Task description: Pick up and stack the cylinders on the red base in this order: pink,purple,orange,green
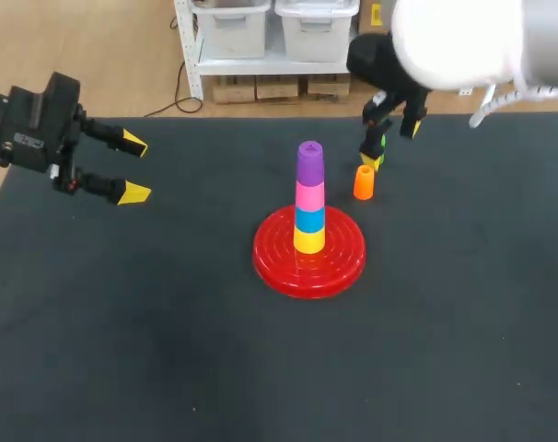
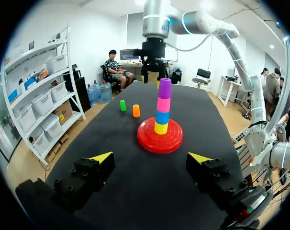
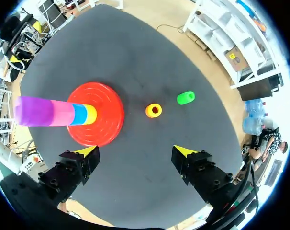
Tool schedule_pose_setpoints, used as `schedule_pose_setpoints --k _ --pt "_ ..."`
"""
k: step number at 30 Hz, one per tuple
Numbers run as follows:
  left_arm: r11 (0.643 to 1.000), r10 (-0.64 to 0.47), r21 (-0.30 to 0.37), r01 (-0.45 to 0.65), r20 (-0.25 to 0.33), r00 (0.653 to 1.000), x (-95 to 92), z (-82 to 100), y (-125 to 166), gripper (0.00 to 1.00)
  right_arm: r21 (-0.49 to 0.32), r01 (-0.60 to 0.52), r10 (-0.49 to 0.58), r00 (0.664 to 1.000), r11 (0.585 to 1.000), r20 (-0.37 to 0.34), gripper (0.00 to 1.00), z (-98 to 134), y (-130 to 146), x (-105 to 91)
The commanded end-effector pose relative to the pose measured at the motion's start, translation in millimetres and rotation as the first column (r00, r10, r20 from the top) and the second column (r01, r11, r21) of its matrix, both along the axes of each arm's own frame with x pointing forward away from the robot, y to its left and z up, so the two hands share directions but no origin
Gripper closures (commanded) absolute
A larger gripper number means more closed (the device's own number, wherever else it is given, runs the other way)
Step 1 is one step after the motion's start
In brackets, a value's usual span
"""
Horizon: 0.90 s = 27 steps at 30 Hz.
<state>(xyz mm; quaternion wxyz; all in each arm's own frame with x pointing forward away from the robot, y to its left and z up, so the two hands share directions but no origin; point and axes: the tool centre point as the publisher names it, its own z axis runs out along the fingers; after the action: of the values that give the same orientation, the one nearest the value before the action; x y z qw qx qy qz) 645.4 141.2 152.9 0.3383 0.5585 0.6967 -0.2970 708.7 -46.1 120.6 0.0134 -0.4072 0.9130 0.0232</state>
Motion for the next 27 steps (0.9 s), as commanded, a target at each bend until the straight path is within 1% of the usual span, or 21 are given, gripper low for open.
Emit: schedule_pose_setpoints --k 1,19,22,23,27 --pt "1.000 0.001 -0.002 -0.001 0.004 1.000 -0.9 -0.9 0.4 0.00 0.032 -0.001 0.001 1.000 0.999 0.027 0.00 -12.7 1.4 7.1" --pt "1.000 0.001 -0.002 -0.001 0.004 1.000 -0.9 -0.9 0.4 0.00 0.032 -0.001 0.001 1.000 0.999 0.027 0.00 -12.7 1.4 7.1" --pt "1.000 0.001 -0.002 -0.001 0.004 1.000 -0.9 -0.9 0.4 0.00 0.008 0.017 -0.017 1.000 1.000 0.001 0.00 -25.3 -1.4 5.7" --pt "1.000 0.001 -0.002 -0.001 0.004 1.000 -0.9 -0.9 0.4 0.00 0.021 0.022 -0.022 1.000 1.000 -0.002 0.00 -29.0 -2.3 6.9" --pt "1.000 0.001 -0.002 -0.001 0.004 1.000 -0.9 -0.9 0.4 0.00 0.013 0.012 -0.012 1.000 1.000 -0.014 0.00 -39.8 3.7 13.6"
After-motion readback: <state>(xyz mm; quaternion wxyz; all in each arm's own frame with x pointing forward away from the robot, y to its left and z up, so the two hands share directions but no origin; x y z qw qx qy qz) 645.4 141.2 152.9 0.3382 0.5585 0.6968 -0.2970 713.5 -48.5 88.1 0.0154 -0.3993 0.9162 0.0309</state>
